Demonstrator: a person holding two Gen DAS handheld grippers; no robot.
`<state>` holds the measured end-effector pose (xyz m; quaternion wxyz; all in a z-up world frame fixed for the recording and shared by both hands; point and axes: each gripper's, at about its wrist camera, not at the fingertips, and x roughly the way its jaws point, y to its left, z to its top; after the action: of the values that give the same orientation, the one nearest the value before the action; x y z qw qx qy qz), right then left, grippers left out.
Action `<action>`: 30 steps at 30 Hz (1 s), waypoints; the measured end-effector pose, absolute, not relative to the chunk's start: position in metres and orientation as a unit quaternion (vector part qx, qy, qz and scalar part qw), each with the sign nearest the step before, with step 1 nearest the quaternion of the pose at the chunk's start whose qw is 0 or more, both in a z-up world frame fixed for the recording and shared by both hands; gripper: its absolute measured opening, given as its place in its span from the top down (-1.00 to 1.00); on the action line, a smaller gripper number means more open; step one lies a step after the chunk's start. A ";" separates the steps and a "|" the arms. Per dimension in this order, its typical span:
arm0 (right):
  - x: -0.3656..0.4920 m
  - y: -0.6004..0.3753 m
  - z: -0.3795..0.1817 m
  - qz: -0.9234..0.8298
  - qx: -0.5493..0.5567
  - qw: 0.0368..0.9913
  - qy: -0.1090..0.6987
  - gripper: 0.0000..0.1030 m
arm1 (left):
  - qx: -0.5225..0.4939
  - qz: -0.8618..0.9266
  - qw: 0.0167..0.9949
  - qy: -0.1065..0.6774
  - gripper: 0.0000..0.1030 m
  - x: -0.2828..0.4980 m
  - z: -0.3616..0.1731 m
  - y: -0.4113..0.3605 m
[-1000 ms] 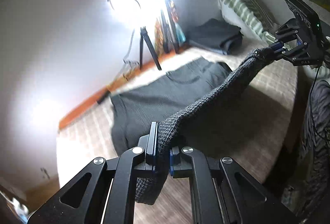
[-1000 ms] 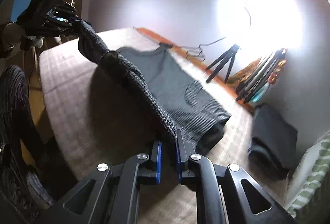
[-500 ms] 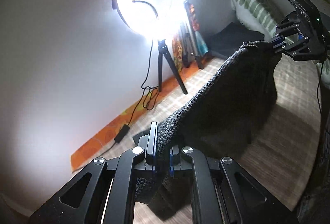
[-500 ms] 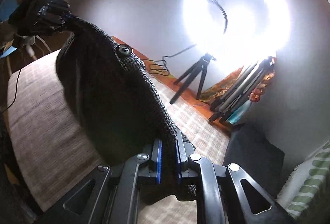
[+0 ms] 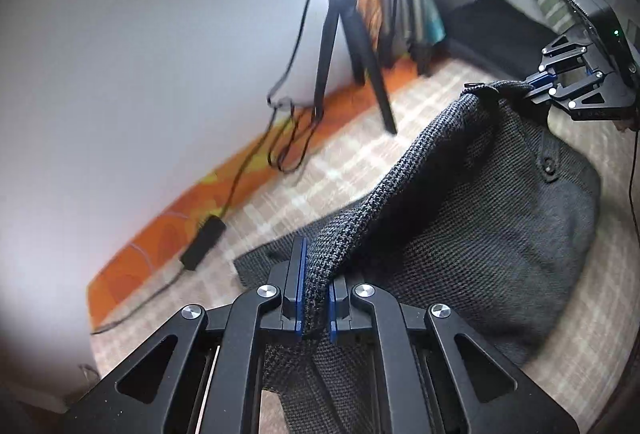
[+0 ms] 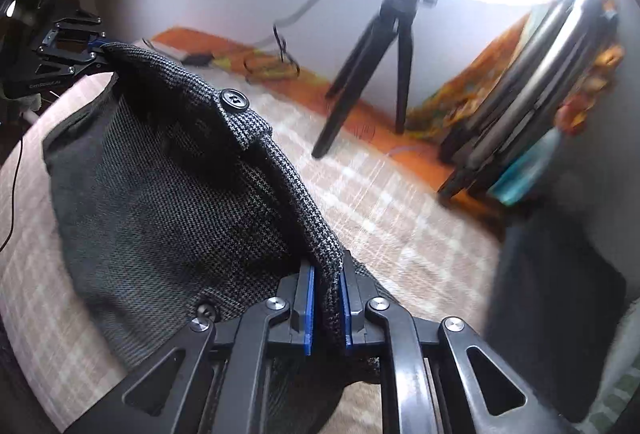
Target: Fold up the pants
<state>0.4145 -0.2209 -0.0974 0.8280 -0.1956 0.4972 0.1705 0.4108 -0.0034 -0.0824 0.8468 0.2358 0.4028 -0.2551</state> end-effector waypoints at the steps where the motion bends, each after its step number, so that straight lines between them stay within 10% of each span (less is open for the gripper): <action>1: 0.419 -0.221 -0.104 0.171 -0.194 0.825 0.503 0.85 | 0.239 -0.254 0.843 0.409 0.87 0.415 -0.089 -0.006; 11: 0.445 -0.233 -0.149 0.169 -0.171 0.806 0.541 0.78 | 0.245 -0.240 0.825 0.448 0.66 0.448 -0.137 -0.016; 18: 0.449 -0.241 -0.144 0.132 -0.145 0.822 0.535 0.53 | 0.214 -0.169 0.862 0.428 -0.20 0.467 -0.118 0.008; 24: 0.429 -0.256 -0.112 0.065 -0.143 0.849 0.505 -0.18 | 0.209 -0.156 0.880 0.397 -0.19 0.437 -0.086 0.029; 30: 0.353 -0.292 -0.078 0.088 0.009 0.869 0.486 -0.47 | 0.115 -0.188 0.891 0.396 -0.25 0.368 -0.065 0.068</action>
<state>0.3531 -0.2924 -0.0779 0.8694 0.0086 0.4861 0.0877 0.3684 0.0685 -0.0651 0.8914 0.1147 0.3961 -0.1881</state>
